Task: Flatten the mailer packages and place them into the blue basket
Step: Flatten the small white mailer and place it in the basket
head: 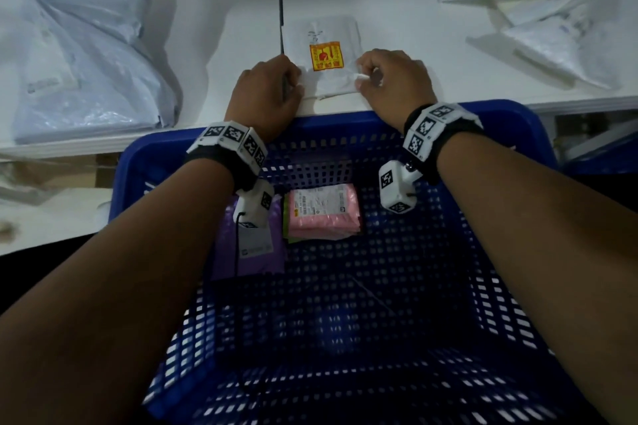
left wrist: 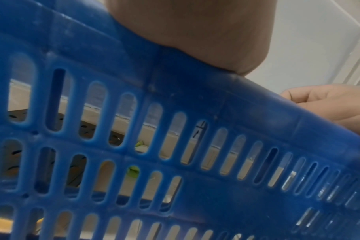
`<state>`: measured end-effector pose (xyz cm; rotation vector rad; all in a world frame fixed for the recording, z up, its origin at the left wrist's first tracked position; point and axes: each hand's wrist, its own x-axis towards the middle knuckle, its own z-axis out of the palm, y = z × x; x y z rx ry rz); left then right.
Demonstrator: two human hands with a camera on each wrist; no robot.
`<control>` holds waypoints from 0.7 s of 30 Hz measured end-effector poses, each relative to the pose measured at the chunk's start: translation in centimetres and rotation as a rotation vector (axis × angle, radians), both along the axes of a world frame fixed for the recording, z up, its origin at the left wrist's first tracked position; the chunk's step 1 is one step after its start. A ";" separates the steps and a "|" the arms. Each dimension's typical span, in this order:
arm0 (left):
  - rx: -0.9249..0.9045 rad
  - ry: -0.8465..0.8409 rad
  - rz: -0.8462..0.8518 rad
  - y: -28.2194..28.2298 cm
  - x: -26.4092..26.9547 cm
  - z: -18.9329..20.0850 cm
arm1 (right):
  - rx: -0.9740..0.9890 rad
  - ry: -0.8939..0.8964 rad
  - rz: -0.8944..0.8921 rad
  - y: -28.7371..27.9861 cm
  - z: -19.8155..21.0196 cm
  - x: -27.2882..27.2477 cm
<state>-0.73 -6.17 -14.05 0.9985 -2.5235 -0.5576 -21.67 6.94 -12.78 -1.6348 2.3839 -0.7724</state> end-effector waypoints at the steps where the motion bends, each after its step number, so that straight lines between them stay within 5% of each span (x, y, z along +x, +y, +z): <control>1: 0.000 0.002 0.006 0.0 0.0 0.0 | 0.005 0.027 0.006 -0.1 0.0 0.0; 21: -0.082 -0.075 -0.097 0.7 0.3 0.9 | 0.099 0.215 0.091 0.5 0.0 0.7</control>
